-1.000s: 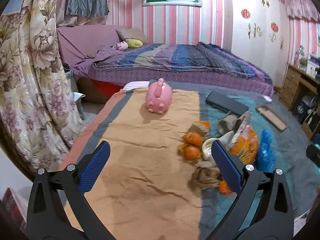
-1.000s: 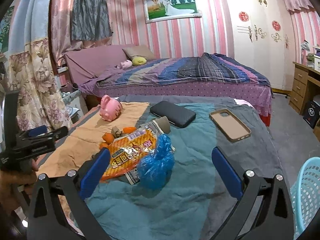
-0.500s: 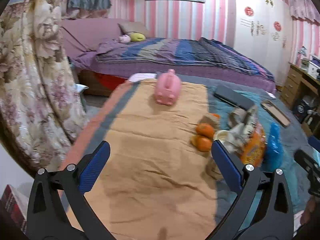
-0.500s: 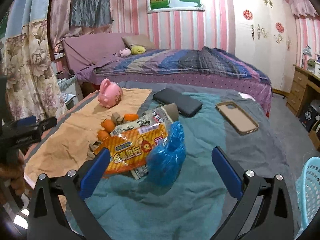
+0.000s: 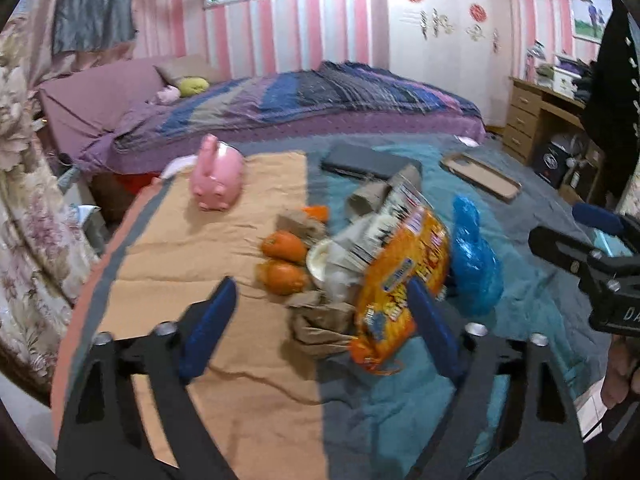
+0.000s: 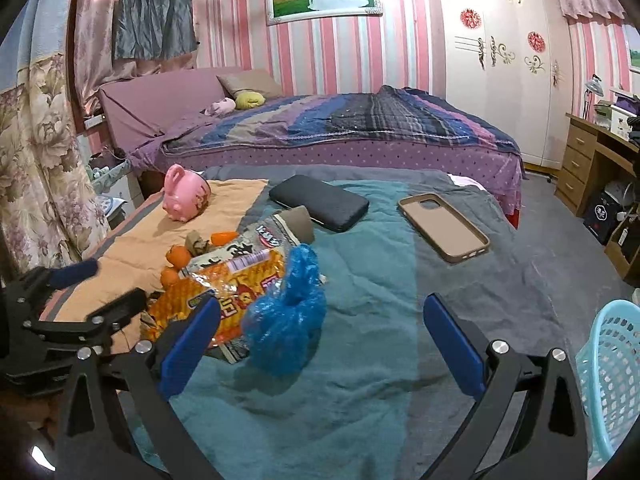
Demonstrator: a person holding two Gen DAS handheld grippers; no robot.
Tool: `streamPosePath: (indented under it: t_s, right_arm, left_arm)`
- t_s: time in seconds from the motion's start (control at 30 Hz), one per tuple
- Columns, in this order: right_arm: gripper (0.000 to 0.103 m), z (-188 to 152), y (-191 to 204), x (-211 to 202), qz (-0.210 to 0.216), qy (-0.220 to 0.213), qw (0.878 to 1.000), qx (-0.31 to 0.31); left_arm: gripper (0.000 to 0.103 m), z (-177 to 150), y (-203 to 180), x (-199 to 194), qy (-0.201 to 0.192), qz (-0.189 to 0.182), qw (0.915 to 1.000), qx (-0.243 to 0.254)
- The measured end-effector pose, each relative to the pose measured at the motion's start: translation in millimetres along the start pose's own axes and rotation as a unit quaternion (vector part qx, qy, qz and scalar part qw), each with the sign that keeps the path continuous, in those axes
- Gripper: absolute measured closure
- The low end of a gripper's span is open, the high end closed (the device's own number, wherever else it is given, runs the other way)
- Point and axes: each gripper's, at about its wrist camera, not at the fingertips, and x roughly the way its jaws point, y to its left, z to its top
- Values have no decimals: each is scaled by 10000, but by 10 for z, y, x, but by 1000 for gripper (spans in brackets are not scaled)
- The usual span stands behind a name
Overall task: Collect trash
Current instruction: 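Move both tools toward the snack bags and blue plastic bag, then grasp the blue plastic bag with the right tool while the left grasps the orange snack bag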
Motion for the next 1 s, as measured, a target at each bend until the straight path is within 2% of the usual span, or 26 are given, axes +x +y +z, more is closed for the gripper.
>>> streamPosePath:
  t_s: [0.07,0.2,0.27,0.3,0.33,0.43,0.57,0.83,1.0]
  right_arm:
    - [4,2,-50,6,-14,28,10000,-3]
    - [4,1,-141,29,-51,97,9999,63]
    - [4,-5,-190,35,-50,130,9998,116]
    - [4,-10,-210,36,-50,138,9998,138]
    - [4,-10,-228,38,-51,151,9998,154]
    - [4,-13,-244,36,-52,149,9998,154]
    - [4,-23,-255,45,-51,167,9998,138]
    - [4,-65,-159,173,-65,348,9994,-18]
    - [4,-136,-133,407,-320,749,9966,-129]
  left_arm:
    - [49,-3,-54,96,186,-72,9998,79]
    - [66,-2,-132,217,395,-323,9987,12]
    - [88,-10,-146,254,480,-411,9980,2]
    - [93,-11,-150,275,529,-475,9975,15]
    - [103,-18,-157,293,577,-541,9969,2]
    - [103,-14,-172,259,511,-704,9962,-38]
    - [103,60,-141,83,229,-693,9972,-143]
    - [103,210,142,-210,-367,-101,9985,-392]
    - [103,270,206,-297,-571,131,9976,-361]
